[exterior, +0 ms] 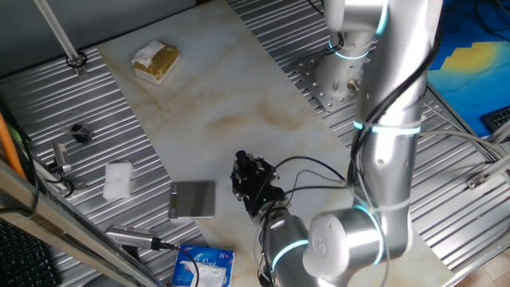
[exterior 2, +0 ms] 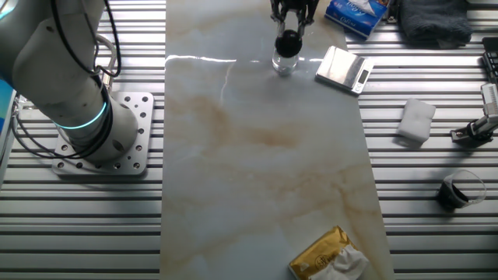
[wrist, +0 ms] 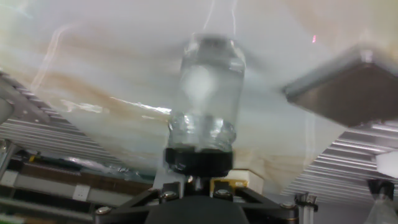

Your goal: Screw the lid onto the jar

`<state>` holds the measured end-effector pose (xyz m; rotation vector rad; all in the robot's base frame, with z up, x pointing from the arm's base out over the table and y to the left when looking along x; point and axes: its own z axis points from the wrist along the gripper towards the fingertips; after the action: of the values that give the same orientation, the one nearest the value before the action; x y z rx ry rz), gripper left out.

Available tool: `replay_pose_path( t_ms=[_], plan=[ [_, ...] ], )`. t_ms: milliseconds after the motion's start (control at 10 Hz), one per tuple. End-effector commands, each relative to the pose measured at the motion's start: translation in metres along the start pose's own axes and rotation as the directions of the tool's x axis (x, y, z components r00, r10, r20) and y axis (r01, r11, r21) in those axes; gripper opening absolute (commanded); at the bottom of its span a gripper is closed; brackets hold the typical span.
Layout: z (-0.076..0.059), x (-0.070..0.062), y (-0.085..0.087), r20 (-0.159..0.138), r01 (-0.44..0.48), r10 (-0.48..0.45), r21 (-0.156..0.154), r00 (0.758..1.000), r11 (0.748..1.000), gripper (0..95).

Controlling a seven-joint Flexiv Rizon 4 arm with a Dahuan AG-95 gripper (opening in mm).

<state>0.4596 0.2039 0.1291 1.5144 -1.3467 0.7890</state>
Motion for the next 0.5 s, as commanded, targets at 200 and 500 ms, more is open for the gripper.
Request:
replay_pose_path(
  t_ms=[200, 500],
  plan=[
    [0.0005, -0.0002, 0.0000, 0.007, -0.002, 0.002, 0.006, 1.000, 1.000, 76.0],
    [-0.0049, 0.0078, 0.0088, 0.054, -0.054, 0.053, 0.019, 0.997, 0.998, 76.0]
  ],
)
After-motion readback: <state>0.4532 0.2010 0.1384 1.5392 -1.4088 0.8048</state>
